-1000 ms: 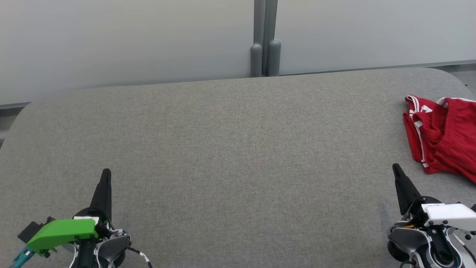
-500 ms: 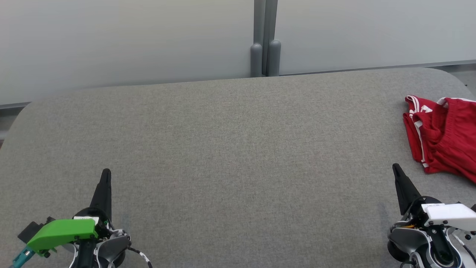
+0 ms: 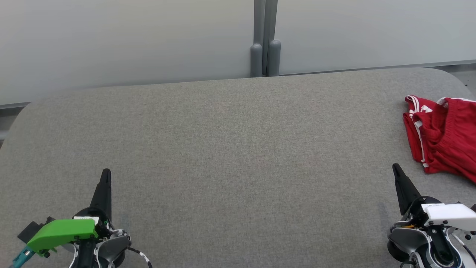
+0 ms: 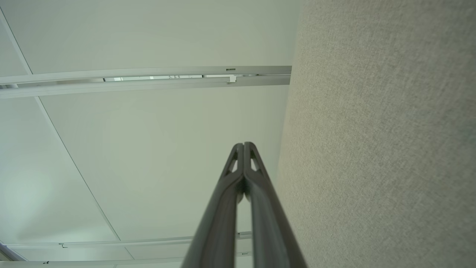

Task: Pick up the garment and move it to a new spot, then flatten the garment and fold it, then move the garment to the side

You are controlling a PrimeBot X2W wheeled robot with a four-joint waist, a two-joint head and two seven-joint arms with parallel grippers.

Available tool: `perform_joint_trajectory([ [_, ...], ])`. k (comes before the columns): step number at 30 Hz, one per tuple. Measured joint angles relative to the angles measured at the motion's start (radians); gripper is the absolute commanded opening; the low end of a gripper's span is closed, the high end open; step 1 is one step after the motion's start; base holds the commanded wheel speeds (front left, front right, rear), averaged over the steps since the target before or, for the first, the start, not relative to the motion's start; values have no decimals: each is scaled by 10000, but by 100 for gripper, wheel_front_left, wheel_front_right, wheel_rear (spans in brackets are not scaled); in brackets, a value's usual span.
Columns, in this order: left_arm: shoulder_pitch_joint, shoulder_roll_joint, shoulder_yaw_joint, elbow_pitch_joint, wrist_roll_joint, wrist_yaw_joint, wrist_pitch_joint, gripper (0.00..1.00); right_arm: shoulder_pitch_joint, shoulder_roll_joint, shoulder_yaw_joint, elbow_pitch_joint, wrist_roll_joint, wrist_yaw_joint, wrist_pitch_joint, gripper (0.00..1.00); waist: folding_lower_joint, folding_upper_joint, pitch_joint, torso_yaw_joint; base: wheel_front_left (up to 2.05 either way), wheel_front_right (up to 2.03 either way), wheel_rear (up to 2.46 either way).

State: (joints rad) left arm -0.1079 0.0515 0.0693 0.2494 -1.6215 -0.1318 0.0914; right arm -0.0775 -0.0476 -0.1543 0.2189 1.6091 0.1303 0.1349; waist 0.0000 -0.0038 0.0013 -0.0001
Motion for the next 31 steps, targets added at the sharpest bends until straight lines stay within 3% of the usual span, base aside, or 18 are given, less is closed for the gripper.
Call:
perform_joint_trajectory([
  [31,0,-8,12,0,15,0,13,0,0,0,0,0,0,0,0,0,0,0,0,0,0,0,0],
])
